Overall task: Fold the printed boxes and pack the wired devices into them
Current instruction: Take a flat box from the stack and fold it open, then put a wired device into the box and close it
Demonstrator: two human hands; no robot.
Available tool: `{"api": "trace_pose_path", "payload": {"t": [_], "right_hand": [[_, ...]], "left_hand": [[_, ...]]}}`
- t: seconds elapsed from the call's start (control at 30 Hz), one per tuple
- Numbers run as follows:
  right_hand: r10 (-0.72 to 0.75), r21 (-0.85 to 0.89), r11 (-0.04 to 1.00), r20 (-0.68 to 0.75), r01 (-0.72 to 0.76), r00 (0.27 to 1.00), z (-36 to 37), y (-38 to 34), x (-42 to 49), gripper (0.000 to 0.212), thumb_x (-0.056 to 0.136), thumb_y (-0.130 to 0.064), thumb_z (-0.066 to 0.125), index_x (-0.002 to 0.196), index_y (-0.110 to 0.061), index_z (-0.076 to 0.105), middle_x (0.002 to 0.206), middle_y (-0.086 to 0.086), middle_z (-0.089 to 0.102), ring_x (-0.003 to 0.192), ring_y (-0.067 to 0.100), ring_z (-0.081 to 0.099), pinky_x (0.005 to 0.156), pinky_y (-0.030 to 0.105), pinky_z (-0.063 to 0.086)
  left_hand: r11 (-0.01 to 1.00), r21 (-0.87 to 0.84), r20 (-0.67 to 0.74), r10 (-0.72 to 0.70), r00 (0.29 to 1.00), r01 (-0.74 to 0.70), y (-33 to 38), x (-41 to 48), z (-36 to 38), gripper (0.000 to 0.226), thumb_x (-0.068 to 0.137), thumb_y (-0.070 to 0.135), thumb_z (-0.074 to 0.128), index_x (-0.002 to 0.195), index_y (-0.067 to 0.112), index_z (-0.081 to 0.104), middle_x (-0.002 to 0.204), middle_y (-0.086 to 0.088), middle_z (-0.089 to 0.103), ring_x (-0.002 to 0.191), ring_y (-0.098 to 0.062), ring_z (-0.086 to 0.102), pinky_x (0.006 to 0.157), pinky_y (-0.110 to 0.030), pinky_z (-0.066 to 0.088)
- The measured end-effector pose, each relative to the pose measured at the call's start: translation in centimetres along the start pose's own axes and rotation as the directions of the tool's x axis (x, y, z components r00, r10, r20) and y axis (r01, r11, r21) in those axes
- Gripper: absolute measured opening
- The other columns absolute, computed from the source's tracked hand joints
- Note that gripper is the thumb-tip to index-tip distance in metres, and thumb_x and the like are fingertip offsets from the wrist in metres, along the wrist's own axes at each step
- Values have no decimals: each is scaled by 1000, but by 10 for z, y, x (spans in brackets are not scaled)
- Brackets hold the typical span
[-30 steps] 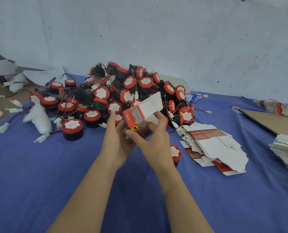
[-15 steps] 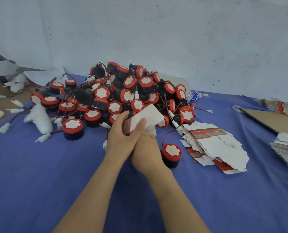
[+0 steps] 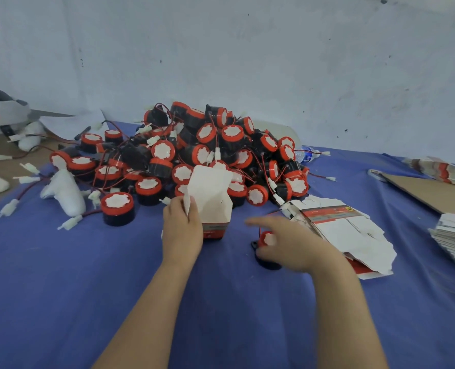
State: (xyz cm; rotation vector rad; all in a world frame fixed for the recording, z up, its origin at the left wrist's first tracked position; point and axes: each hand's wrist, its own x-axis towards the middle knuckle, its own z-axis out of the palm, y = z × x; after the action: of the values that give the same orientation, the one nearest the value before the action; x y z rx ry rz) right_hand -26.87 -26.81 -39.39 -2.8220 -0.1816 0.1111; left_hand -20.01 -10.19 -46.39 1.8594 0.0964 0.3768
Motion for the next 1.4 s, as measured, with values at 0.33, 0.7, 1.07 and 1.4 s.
{"api": "trace_pose_path", "payload": {"t": [0.33,0.7,1.07,1.4], "right_hand": [[235,-46,972,118,-231,965,6,24,14,63,89,-9,56,145,-27,33,146,9,34,126,28,43,87,27,40],[355,399,911,-631,-103,689,24,-23,47,27,94,-41,54,119,-32,54,137,7,31,111,33,45,80,29,35],[473,401,869,-501,-290,724,60,-4,48,27,96,-36,50,120,-25,57,152,9,19,122,39,32,88,35,34],[373,214,927,-449,-308,812,69,-4,55,37,95,-17,51,128,-33,51,150,5,21,120,37,29,82,28,24]], "left_hand": [[1000,16,63,-27,998,26,-2,-5,6,26,102,35,36,116,16,46,106,6,49,96,-9,43,59,-12,33],[996,84,59,10,998,-15,-5,-6,10,18,103,22,35,104,16,53,96,3,54,86,-13,51,55,-12,34],[994,91,8,54,999,-54,-4,-8,8,33,104,22,32,130,17,51,112,-2,58,113,-24,54,62,-15,34],[971,-225,14,-85,996,86,-1,-4,5,35,103,41,32,102,19,60,101,-2,62,96,-10,57,72,-23,42]]}}
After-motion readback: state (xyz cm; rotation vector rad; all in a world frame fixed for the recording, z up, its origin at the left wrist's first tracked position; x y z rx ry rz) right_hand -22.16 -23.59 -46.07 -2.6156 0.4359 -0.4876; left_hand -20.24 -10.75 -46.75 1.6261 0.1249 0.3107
